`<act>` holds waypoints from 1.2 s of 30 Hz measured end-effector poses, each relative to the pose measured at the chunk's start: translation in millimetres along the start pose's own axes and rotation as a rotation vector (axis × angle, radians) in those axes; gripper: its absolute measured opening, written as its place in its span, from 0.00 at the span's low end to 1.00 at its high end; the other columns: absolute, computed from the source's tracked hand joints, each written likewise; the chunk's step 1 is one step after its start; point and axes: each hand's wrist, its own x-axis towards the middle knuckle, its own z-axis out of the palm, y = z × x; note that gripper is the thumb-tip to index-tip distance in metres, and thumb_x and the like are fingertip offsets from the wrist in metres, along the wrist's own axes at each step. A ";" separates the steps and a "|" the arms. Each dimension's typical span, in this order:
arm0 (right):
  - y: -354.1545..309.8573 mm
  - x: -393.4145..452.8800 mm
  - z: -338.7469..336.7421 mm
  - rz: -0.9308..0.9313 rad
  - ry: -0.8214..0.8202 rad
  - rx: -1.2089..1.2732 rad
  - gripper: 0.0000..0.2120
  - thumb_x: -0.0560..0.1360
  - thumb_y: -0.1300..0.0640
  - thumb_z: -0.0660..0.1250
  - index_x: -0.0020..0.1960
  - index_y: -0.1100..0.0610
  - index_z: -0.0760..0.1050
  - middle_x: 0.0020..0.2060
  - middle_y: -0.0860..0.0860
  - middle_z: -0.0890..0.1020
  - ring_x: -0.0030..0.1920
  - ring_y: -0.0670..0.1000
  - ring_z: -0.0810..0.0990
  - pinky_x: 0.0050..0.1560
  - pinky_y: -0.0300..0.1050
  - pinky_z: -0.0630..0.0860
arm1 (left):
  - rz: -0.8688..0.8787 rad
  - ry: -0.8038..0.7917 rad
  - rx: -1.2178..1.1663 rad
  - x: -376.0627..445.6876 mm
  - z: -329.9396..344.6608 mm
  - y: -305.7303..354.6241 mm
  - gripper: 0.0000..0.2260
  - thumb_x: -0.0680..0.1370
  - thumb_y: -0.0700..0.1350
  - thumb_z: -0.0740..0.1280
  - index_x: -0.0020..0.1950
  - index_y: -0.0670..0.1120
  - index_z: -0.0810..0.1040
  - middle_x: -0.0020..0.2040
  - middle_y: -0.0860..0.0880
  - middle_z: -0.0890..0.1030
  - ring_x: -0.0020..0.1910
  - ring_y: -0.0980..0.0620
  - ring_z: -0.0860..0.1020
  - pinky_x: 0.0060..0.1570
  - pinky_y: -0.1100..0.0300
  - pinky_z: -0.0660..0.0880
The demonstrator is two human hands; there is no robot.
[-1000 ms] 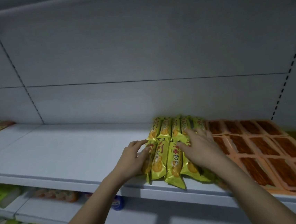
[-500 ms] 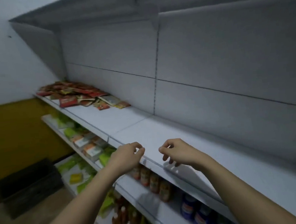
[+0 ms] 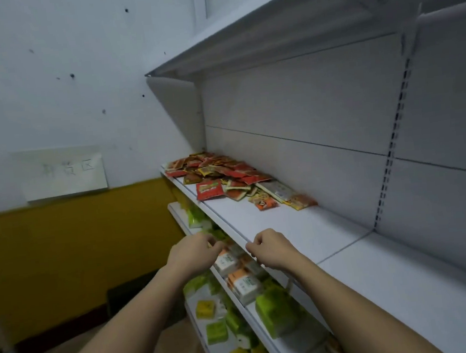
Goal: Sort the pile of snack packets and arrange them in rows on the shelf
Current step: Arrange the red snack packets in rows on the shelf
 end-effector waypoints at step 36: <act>-36.8 428.8 138.8 -0.067 0.748 -0.119 0.03 0.81 0.58 0.61 0.51 0.56 0.73 0.49 0.50 0.76 0.46 0.50 0.74 0.40 0.45 0.67 | -0.289 -0.081 -1.049 455.5 67.8 -167.6 0.30 0.72 0.36 0.77 0.69 0.42 0.66 0.58 0.40 0.80 0.50 0.41 0.83 0.39 0.51 0.82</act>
